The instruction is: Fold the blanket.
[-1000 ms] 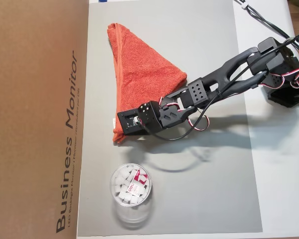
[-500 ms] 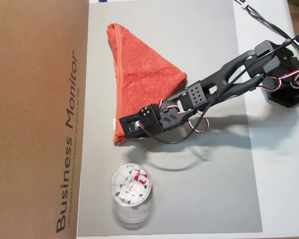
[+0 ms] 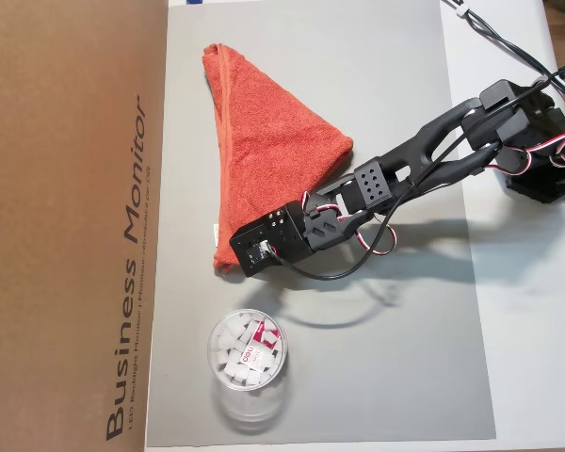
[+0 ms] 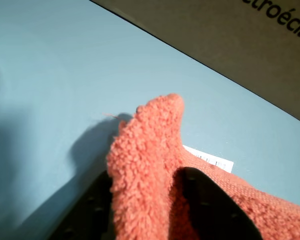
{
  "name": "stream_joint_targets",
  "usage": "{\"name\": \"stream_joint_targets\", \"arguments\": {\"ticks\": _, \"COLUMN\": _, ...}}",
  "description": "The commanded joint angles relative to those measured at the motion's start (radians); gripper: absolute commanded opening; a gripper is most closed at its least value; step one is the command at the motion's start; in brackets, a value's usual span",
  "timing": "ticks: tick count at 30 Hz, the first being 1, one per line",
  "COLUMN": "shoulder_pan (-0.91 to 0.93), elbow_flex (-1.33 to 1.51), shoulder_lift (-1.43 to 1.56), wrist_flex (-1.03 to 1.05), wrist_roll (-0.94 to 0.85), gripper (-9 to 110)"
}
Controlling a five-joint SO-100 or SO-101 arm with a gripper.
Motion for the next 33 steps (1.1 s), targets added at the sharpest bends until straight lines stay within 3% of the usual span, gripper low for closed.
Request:
{"name": "stream_joint_targets", "arguments": {"ticks": 1, "shoulder_pan": 0.003, "elbow_flex": -0.023, "shoulder_lift": 0.012, "wrist_flex": -0.011, "wrist_roll": -0.038, "gripper": 13}}
{"name": "stream_joint_targets", "arguments": {"ticks": 14, "shoulder_pan": 0.003, "elbow_flex": -0.037, "shoulder_lift": 0.028, "wrist_flex": -0.014, "wrist_roll": -0.216, "gripper": 14}}
{"name": "stream_joint_targets", "arguments": {"ticks": 33, "shoulder_pan": -0.02, "elbow_flex": -0.084, "shoulder_lift": 0.13, "wrist_flex": -0.012, "wrist_roll": -0.23, "gripper": 14}}
